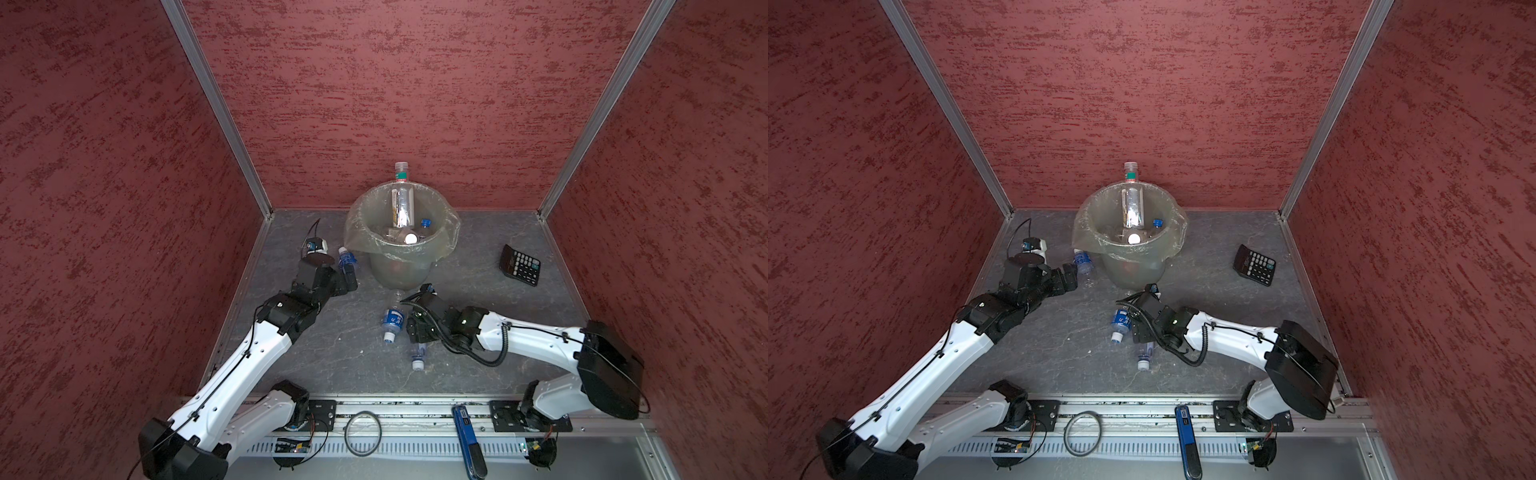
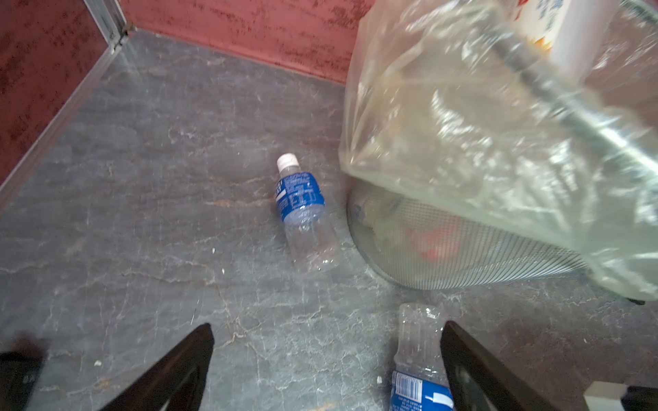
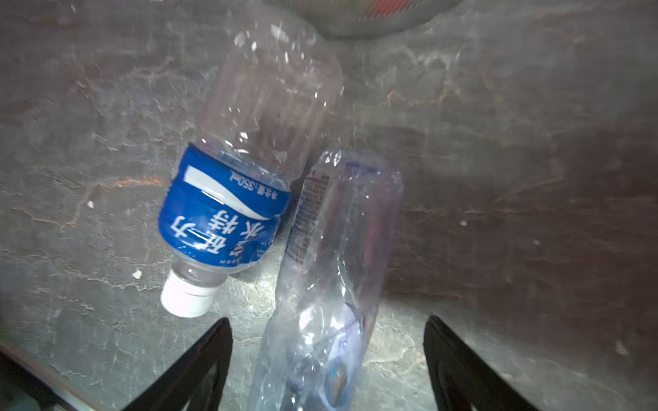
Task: Throw the plastic bottles in the bin
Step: Pick up the plastic bottle from the center of the table.
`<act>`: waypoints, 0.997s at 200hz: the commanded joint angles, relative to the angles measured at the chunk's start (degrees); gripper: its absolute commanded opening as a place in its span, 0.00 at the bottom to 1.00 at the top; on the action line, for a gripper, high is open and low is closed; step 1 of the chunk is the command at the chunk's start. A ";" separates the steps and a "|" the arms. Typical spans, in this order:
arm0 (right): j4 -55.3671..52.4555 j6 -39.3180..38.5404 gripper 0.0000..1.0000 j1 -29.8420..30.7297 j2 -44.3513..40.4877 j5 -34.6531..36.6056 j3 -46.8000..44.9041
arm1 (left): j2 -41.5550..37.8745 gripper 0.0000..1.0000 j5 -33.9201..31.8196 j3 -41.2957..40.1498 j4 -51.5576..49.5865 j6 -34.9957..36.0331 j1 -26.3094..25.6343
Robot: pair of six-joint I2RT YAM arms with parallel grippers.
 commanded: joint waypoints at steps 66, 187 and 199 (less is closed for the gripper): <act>-2.87 1.36 0.47 1.08 2.72 4.70 -0.36 | -2.00 1.00 7.25 -8.34 -0.08 -4.49 1.38; -25.23 3.20 0.51 8.24 -36.90 27.54 10.22 | -2.46 1.00 8.97 -11.96 -1.88 -6.83 1.30; -25.28 0.00 0.51 8.29 -35.11 28.44 15.04 | -2.41 1.00 8.88 -11.98 -1.88 -6.88 1.38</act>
